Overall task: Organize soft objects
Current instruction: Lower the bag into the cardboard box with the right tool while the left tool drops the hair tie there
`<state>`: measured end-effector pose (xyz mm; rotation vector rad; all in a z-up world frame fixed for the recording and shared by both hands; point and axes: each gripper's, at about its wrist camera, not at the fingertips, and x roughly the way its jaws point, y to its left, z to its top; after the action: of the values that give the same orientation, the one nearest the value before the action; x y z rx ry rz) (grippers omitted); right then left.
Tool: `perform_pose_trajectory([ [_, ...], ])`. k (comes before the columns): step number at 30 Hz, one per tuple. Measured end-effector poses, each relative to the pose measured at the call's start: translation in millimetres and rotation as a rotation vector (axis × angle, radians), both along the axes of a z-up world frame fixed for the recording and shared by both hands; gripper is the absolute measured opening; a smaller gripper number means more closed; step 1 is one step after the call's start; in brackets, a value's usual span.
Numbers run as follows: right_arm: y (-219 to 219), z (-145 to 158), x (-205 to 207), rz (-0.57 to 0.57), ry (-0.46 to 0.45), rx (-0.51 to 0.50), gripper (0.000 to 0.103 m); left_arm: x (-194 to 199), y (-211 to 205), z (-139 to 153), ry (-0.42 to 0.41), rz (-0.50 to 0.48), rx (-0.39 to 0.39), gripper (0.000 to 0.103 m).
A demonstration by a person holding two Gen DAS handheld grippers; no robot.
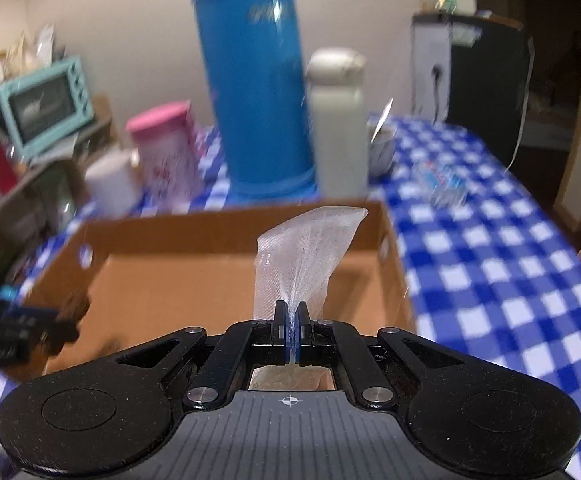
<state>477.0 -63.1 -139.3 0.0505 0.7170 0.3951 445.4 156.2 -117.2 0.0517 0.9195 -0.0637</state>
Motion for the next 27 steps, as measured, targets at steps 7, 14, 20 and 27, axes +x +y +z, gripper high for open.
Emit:
perform_pose_trajectory([
  [7,-0.8,-9.2,4.5,0.043,0.131,-0.02,0.002,7.1,0.6,-8.5,0.018,0.001,-0.004,0.017],
  [14,-8.3,-2.0,5.1,0.024,0.129,0.0,0.068,10.7,0.9,-8.6,0.017,0.03,0.012,0.054],
  [20,-7.8,6.4,-3.5,0.054,0.13,-0.004,0.068,4.0,5.2,-2.7,0.01,0.044,-0.002,0.056],
  [27,-16.9,18.9,-21.3,0.04,0.131,0.016,0.068,-12.5,8.0,15.1,-0.005,0.06,-0.024,0.058],
])
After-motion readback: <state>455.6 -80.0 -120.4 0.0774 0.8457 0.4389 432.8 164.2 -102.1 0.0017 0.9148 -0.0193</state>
